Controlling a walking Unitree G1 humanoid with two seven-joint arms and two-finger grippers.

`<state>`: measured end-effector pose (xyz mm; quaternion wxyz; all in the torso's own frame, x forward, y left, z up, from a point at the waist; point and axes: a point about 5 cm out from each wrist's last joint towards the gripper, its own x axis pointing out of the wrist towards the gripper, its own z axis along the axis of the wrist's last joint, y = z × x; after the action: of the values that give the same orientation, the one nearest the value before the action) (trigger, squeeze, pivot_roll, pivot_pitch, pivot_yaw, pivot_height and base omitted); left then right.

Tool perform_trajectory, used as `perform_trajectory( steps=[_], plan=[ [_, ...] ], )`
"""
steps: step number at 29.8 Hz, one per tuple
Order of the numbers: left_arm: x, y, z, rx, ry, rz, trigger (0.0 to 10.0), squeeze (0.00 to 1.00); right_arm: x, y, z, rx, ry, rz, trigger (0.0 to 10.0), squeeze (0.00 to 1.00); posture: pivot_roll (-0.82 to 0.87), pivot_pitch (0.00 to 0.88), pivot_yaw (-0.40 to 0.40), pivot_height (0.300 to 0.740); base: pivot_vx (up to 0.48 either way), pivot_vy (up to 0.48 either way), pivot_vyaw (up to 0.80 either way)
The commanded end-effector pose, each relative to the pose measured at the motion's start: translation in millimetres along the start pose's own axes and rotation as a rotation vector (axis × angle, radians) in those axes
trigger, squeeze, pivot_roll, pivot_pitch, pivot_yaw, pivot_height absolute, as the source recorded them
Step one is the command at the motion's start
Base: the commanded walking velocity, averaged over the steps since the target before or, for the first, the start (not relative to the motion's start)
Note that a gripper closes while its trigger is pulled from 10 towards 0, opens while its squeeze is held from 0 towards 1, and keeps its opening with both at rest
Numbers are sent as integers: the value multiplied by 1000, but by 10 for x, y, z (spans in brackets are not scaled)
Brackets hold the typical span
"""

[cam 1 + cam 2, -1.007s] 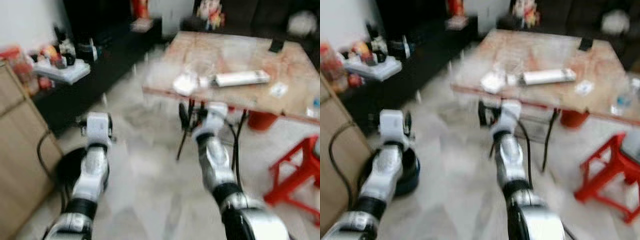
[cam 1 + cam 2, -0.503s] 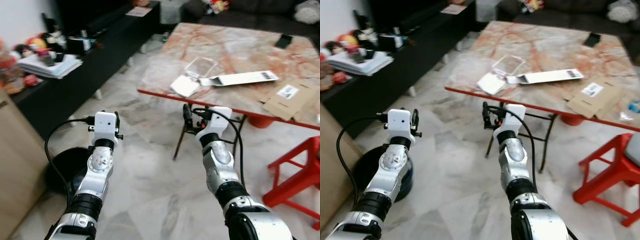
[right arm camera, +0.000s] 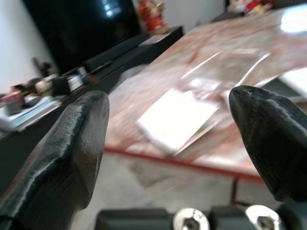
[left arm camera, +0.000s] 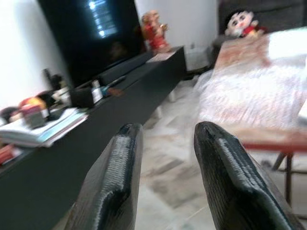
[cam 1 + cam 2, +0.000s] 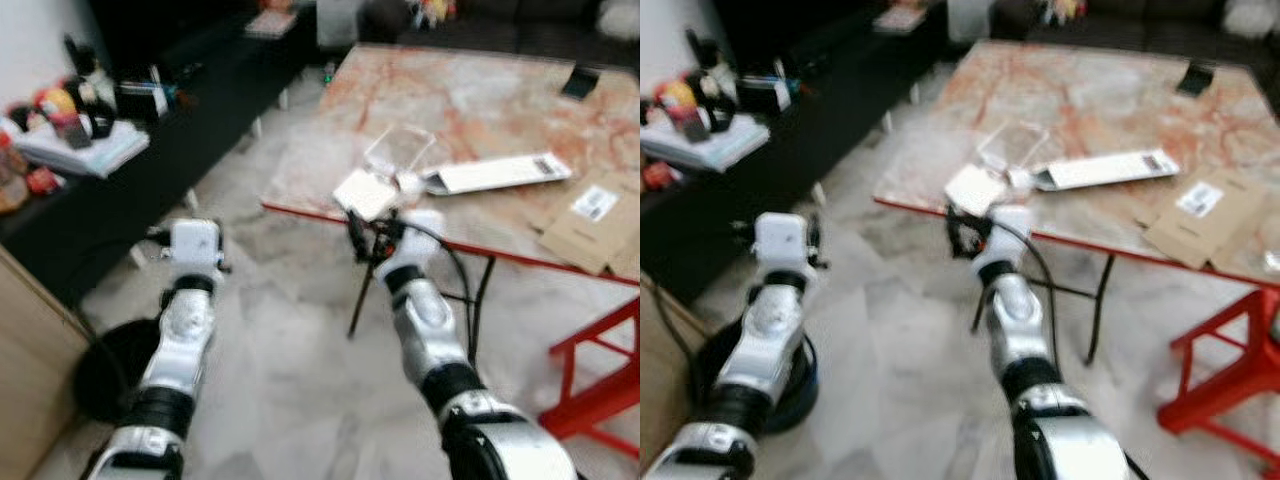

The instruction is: Picking trash to rubbish bin

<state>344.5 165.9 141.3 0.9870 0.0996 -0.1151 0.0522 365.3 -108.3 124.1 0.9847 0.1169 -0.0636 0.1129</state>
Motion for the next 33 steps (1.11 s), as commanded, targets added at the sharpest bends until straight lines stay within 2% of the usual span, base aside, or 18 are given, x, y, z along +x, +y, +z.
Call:
perform_trajectory(
  steps=[1, 17, 24, 33],
  plan=[
    [22, 118, 25, 32, -8, 25, 10000, 0, 47, 146, 20, 16, -8, 40, 10000, 0, 107, 70, -24, 740, 420, 0, 0],
    [49, 107, 81, 36, -25, 17, 10000, 0, 46, 155, 7, 37, 1, 41, 10000, 0, 106, 72, -22, 740, 419, 0, 0],
    [47, 106, 81, 38, -24, 14, 10000, 0, 50, 159, 15, 41, -4, 43, 10000, 0, 107, 74, -21, 740, 420, 0, -732],
    [56, 91, 111, 36, -35, 9, 10000, 0, 54, 172, 30, 35, -15, 50, 10000, 0, 108, 74, -22, 740, 417, 0, 0]
  ],
)
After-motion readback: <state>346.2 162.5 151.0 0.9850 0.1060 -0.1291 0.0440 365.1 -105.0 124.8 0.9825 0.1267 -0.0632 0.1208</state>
